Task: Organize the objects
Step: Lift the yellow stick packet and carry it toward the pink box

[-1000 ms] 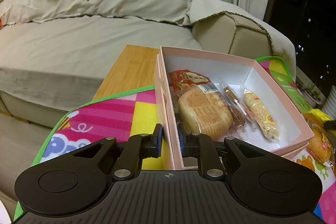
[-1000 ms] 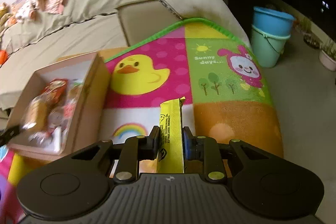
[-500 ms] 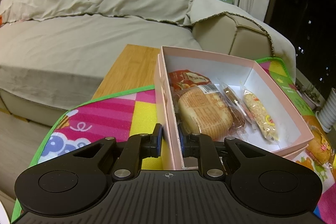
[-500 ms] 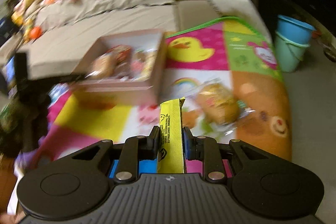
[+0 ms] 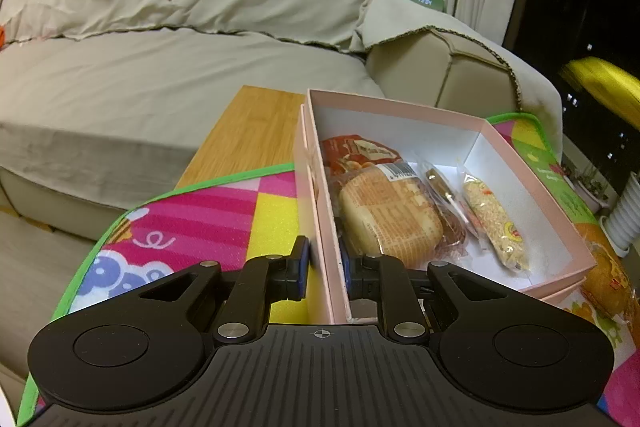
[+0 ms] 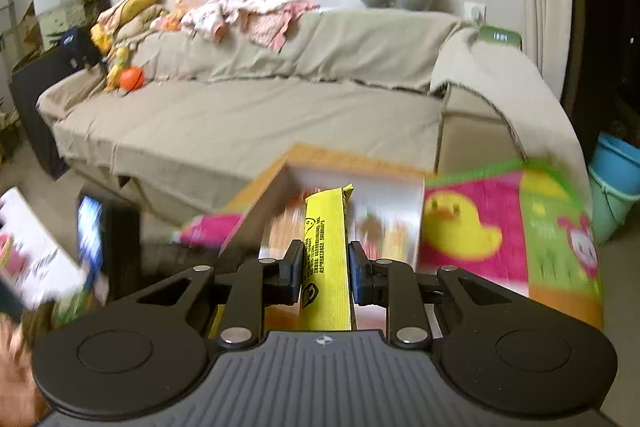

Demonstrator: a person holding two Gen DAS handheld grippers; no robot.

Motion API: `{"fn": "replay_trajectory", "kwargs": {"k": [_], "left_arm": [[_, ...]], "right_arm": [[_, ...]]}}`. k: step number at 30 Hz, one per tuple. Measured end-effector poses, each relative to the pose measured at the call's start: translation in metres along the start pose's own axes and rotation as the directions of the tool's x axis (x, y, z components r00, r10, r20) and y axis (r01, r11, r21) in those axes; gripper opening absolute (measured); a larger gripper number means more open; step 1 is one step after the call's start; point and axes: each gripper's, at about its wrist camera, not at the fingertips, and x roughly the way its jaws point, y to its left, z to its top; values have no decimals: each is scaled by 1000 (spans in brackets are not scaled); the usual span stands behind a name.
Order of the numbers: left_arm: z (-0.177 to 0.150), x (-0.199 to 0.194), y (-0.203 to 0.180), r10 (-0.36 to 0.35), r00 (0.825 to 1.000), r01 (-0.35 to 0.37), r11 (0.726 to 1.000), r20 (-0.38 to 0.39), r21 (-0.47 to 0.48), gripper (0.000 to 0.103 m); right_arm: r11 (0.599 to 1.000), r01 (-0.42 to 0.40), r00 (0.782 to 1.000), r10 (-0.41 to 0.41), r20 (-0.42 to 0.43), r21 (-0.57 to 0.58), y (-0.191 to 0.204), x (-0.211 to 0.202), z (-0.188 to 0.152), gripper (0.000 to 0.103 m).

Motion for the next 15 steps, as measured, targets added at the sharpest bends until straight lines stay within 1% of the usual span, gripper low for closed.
{"fn": "replay_trajectory", "kwargs": {"k": [4, 5, 6, 7, 10, 11, 14, 15], "left_arm": [[0, 0, 0, -5, 1000, 5, 1000, 0, -1, 19], [0, 0, 0, -6, 1000, 6, 1000, 0, 0, 19], [-1, 0, 0, -8, 1000, 8, 1000, 0, 2, 19], [-1, -1, 0, -10, 1000, 10, 1000, 1, 3, 19], [-2, -1, 1, -16, 1000, 16, 1000, 1, 1, 19], [-2, -1, 1, -15, 1000, 15, 1000, 1, 1, 19], [-3, -1, 3, -15, 1000, 15, 1000, 3, 1, 19], [-3, -1, 3, -16, 1000, 16, 1000, 3, -1, 19]], "right_arm": [[1000, 7, 999, -8, 34, 21, -2, 42, 33, 23], [1000, 13, 999, -14, 40, 25, -2, 55, 39, 27], [999, 13, 999, -15, 35, 33, -3, 64, 42, 33], [999, 11, 1000, -12, 25, 44, -4, 72, 43, 35], [997, -1, 1000, 2, -5, 72, -8, 85, 36, 40], [997, 2, 1000, -1, -14, 74, -12, 87, 31, 45], [998, 38, 999, -36, -33, 54, -21, 82, 10, 50], [997, 54, 998, -52, -37, 47, -24, 79, 3, 54]]}}
